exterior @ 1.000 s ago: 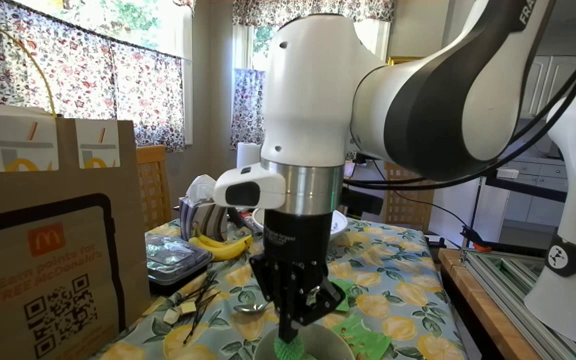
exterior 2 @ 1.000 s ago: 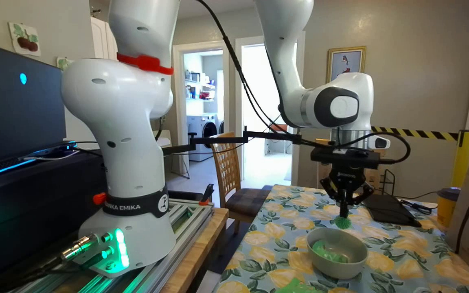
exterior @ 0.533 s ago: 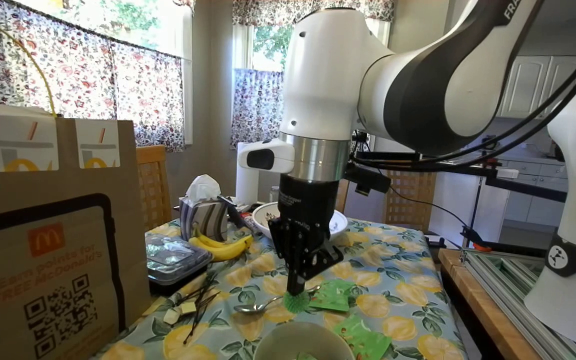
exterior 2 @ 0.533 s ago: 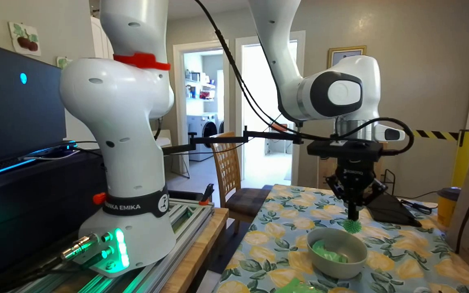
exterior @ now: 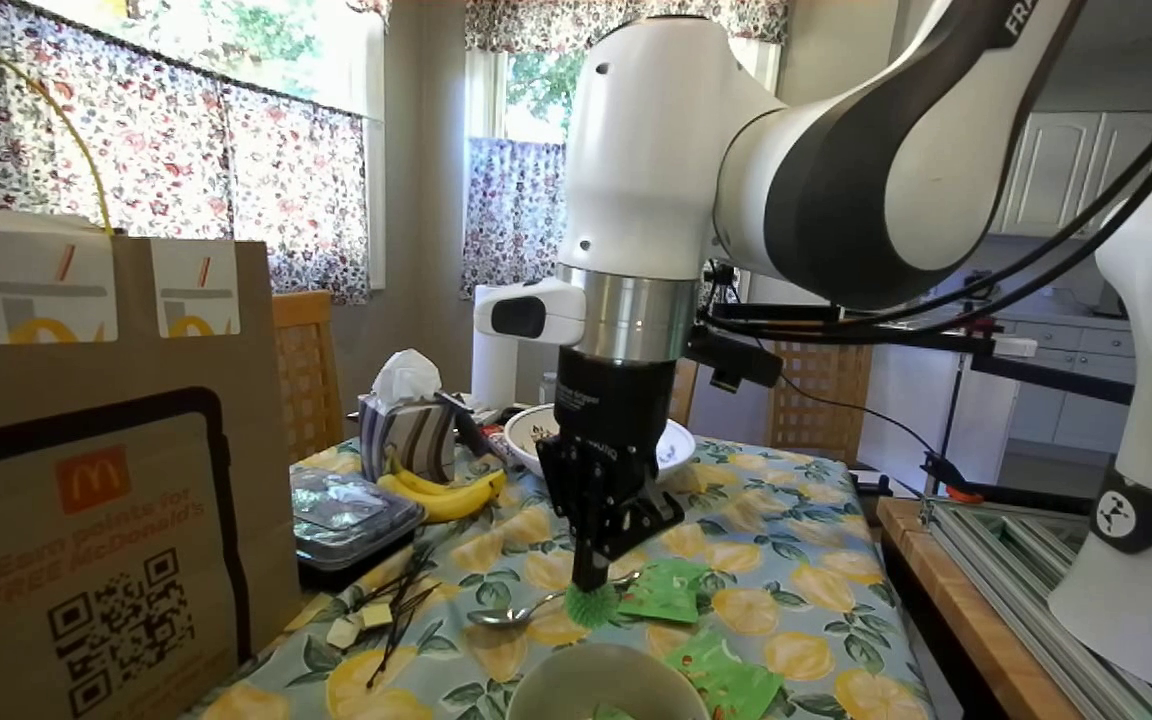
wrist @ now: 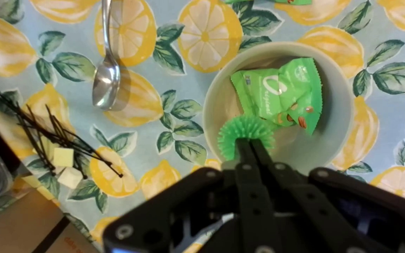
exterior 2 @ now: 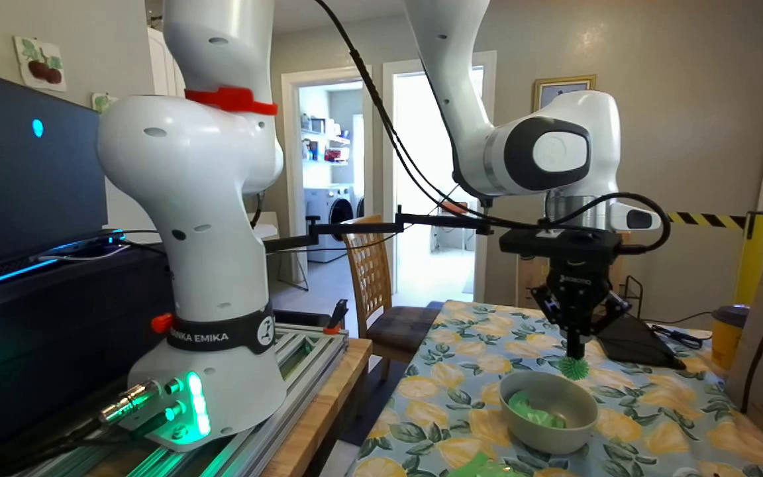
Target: Put the green toy on the silver spoon then place the toy back in the bowl.
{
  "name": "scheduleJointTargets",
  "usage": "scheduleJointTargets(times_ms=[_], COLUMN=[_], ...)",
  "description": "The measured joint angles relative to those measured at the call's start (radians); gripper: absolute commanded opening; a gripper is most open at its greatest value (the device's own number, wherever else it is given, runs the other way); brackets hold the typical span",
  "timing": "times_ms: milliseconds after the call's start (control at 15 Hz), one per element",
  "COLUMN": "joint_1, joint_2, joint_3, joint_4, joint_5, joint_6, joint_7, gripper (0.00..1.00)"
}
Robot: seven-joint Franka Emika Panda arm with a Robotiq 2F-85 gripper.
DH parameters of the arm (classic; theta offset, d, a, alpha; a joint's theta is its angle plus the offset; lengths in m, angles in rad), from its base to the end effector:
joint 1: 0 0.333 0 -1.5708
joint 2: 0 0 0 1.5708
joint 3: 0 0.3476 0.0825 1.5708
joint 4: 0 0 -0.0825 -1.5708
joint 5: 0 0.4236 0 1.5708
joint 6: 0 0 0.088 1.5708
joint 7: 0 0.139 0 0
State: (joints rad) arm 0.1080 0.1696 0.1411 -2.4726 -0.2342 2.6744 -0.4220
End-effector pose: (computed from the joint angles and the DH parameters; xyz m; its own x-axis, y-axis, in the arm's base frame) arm 0.4904 0.1309 0.1940 0.6405 0.7679 -0.0115 0.7653 -0.6371 0.0917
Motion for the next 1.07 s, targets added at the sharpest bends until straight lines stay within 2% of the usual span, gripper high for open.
scheduleJointTargets(times_ms=[400, 667, 1067], joint_1=[-0.09, -0.118, -0.142], joint_2=[0.001, 0.028, 0.144], joint_3=[-0.057, -0.086, -0.098], joint_4=[0.004, 0.018, 0.103], joint_5=[0.099, 0.099, 0.097], joint_6=[0.041, 0.074, 0.107], joint_7=[0.016, 0.023, 0.023], gripper=[0.01, 0.01, 0.01])
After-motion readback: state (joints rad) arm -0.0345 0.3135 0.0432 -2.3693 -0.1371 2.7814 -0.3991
